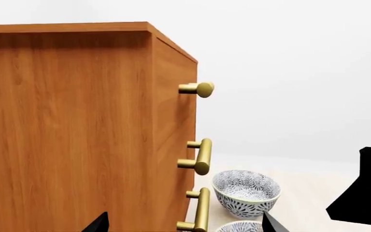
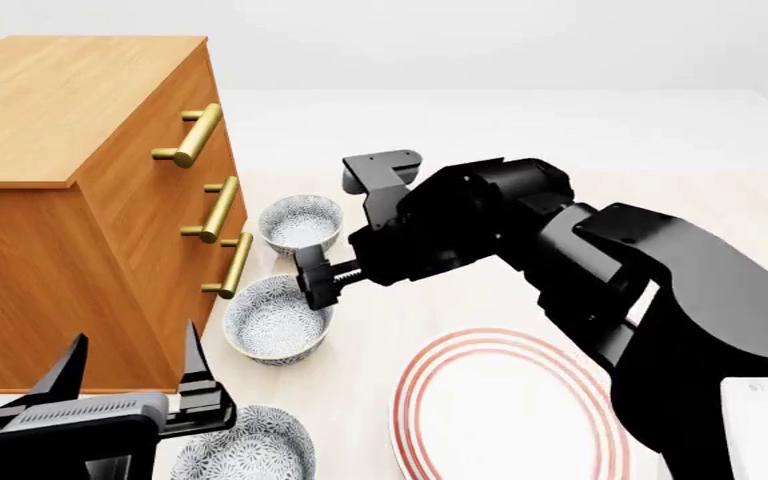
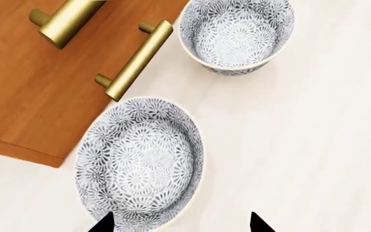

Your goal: Put the bowl in the middle on the plate.

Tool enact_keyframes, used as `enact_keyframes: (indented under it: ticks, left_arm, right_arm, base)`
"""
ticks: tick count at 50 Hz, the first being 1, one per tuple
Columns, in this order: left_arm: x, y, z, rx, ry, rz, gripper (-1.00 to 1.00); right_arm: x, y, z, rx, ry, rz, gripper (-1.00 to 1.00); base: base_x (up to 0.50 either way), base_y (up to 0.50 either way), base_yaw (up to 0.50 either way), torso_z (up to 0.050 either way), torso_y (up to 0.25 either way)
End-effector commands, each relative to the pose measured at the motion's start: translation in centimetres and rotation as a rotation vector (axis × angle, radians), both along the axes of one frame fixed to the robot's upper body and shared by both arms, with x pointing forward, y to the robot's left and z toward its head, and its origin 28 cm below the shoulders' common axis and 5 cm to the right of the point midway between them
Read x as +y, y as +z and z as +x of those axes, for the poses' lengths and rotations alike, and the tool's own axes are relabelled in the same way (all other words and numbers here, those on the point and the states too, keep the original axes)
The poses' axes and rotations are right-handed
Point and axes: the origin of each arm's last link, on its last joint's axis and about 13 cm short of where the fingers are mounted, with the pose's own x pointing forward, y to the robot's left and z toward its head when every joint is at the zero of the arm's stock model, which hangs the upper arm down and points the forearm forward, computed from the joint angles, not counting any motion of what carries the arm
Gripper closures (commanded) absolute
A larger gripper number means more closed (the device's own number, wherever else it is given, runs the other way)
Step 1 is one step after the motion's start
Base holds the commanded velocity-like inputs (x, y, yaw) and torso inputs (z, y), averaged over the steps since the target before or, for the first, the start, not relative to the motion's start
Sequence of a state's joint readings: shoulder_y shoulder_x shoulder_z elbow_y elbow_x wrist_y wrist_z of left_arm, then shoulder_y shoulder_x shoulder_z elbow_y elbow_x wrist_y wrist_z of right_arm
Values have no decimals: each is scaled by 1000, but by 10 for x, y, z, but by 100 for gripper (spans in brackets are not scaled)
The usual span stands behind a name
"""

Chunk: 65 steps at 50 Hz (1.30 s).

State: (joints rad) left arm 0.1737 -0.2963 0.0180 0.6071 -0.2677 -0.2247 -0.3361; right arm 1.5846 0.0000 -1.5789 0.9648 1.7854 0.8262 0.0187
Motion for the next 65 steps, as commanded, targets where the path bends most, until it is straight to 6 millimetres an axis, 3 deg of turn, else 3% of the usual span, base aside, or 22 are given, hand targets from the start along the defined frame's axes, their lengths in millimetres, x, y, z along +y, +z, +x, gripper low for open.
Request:
enact_keyframes:
  ticks: [1, 36, 65]
  left_arm:
    - [1, 0, 1, 2, 2, -3, -100]
    - [3, -3, 3, 9, 8, -3, -100]
    - [5, -3, 3, 13, 13, -8, -100]
  right_arm:
    - [-2, -5, 0, 15, 3, 1, -100]
    - [4, -14, -2, 12, 17, 42, -100]
    - [-2, -26, 5, 2, -41, 96, -100]
  base:
    - [0, 0, 0, 0, 0]
    - [0, 0, 0, 0, 0]
    - [0, 0, 0, 0, 0]
